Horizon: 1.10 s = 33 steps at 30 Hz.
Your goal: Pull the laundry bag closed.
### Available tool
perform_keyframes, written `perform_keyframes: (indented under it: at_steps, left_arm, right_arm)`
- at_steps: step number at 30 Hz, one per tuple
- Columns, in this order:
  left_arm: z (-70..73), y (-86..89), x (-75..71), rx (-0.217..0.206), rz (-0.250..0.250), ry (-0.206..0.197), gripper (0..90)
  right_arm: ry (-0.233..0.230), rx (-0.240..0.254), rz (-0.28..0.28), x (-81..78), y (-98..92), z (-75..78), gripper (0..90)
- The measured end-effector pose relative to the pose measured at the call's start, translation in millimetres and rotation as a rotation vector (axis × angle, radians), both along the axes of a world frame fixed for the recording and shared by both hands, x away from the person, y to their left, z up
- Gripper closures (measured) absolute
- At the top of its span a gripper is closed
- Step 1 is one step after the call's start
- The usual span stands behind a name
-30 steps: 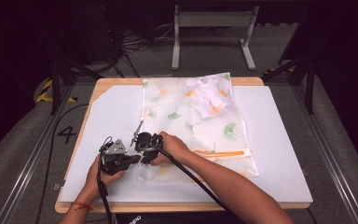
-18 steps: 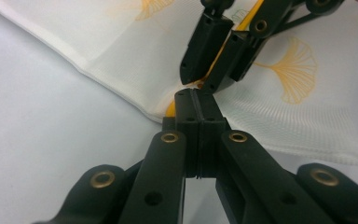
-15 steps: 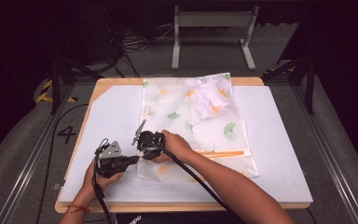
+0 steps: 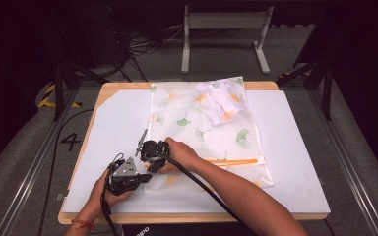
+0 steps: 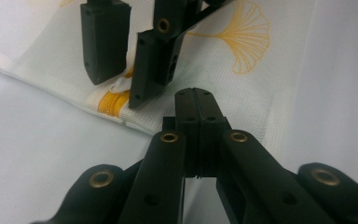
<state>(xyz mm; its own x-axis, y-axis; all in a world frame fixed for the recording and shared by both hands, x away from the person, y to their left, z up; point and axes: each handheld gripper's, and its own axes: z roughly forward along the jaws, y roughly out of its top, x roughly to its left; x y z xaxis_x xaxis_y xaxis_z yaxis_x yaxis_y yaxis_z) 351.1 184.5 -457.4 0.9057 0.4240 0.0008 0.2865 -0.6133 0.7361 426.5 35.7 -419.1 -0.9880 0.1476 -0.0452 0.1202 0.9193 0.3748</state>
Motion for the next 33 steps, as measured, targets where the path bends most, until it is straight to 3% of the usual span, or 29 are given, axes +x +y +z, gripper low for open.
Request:
perform_keyframes:
  at_steps: [1, 3, 6, 8, 14, 16, 19, 22, 23, 24, 25, 26, 27, 33]
  left_arm:
    - [-0.2, 0.1, 0.0, -0.001, -0.001, 0.001, 90.0]
    - [-0.4, 0.1, 0.4, -0.004, -0.001, 0.002, 90.0]
    - [-0.4, 0.3, 0.6, -0.006, 0.000, 0.006, 90.0]
    - [-0.4, 0.2, 0.6, -0.005, 0.000, 0.007, 90.0]
    - [-0.4, 0.1, 0.5, -0.005, 0.000, 0.005, 90.0]
    - [-0.1, 0.2, 0.8, -0.008, 0.001, 0.011, 90.0]
    - [3.7, -4.9, -0.8, 0.033, 0.024, -0.067, 90.0]
    - [8.9, -5.9, 3.4, 0.001, 0.024, -0.093, 89.9]
    - [8.9, -6.9, 7.6, 0.029, 0.042, -0.101, 90.0]
    - [5.7, -7.2, 12.0, 0.043, 0.026, -0.091, 90.0]
    - [1.9, -6.4, 12.3, 0.056, 0.040, -0.062, 90.0]
    - [-0.3, -2.9, 13.4, 0.021, 0.047, -0.052, 90.0]
    - [0.4, -2.2, 13.5, 0.022, 0.051, -0.039, 90.0]
    - [-0.3, -1.5, 13.0, 0.017, 0.065, -0.030, 90.0]
  right_arm:
    - [0.021, -0.006, 0.026, 2.7, 0.3, 1.6, 80.0]
    - [0.021, -0.007, 0.025, 2.3, 0.4, 1.5, 80.5]
    - [0.021, -0.016, 0.017, 5.0, -2.0, 3.8, 89.9]
    - [0.043, -0.017, 0.018, 7.7, -3.5, 3.5, 89.9]
    - [-0.038, -0.016, 0.031, 0.1, -3.0, 3.4, 90.0]
    - [-0.038, -0.003, 0.026, -0.3, -5.9, 2.4, 90.0]
    - [-0.047, 0.007, 0.027, -0.9, -8.8, 2.5, 90.0]
    - [-0.059, 0.017, 0.022, -2.4, -8.8, 2.4, 90.0]
    - [-0.058, 0.014, 0.029, -3.1, -8.6, 2.1, 90.0]
    - [-0.057, 0.027, 0.002, -5.5, -8.1, 1.7, 90.0]
    - [-0.064, 0.016, 0.024, -4.5, -9.4, 2.2, 90.0]
    - [-0.066, 0.015, 0.034, -3.8, -10.1, 1.8, 90.0]
    - [-0.068, 0.023, 0.031, -4.2, -10.7, 1.2, 90.0]
    - [-0.100, 0.051, 0.028, -9.9, -17.5, -1.3, 90.0]
